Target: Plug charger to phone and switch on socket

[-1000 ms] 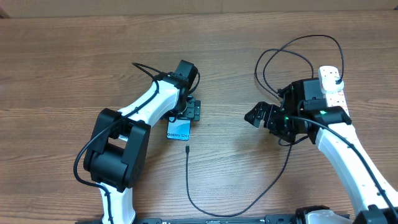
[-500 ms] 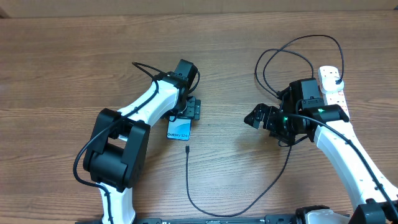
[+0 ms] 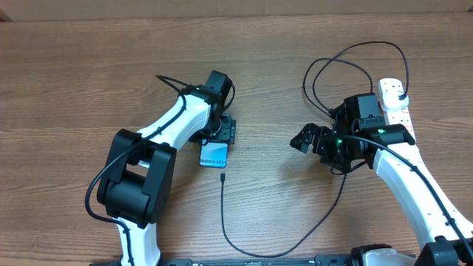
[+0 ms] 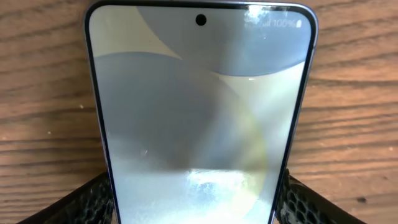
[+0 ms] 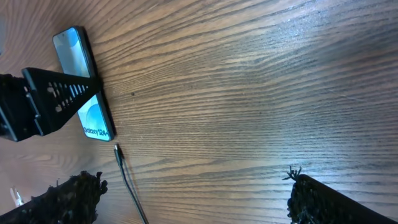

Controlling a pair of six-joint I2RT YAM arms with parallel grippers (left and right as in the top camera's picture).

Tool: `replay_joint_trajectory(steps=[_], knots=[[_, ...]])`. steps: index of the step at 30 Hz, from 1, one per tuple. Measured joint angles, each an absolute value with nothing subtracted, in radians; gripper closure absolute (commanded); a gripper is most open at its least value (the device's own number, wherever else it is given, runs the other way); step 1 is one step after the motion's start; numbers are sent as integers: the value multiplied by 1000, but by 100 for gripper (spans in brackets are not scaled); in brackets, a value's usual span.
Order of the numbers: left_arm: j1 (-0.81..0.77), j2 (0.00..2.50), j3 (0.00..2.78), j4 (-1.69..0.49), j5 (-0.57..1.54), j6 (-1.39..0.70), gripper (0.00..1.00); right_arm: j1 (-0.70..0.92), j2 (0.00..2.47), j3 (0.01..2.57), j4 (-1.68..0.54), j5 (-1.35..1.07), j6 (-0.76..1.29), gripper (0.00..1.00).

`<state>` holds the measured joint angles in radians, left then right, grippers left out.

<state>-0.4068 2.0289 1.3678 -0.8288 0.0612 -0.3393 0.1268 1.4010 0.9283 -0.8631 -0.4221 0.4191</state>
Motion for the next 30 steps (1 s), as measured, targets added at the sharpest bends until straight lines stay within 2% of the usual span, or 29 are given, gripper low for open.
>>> replay_joint_trajectory(steps=[6,14,26,28,30], knots=[[-353,2029,1383,-868,267,-340,29,141,1401,928,-863,-430,419,0],[-276,2050,1390,-876,636,-340,28,253,1401,928,-786,-480,423,0],[-273,2050,1395,-878,925,-300,28,431,1479,929,-635,-492,513,0],[-275,2050,1395,-879,940,-287,27,449,1508,929,-612,-493,527,1],[-277,2050,1395,-879,950,-278,26,463,1531,929,-590,-494,544,12]])
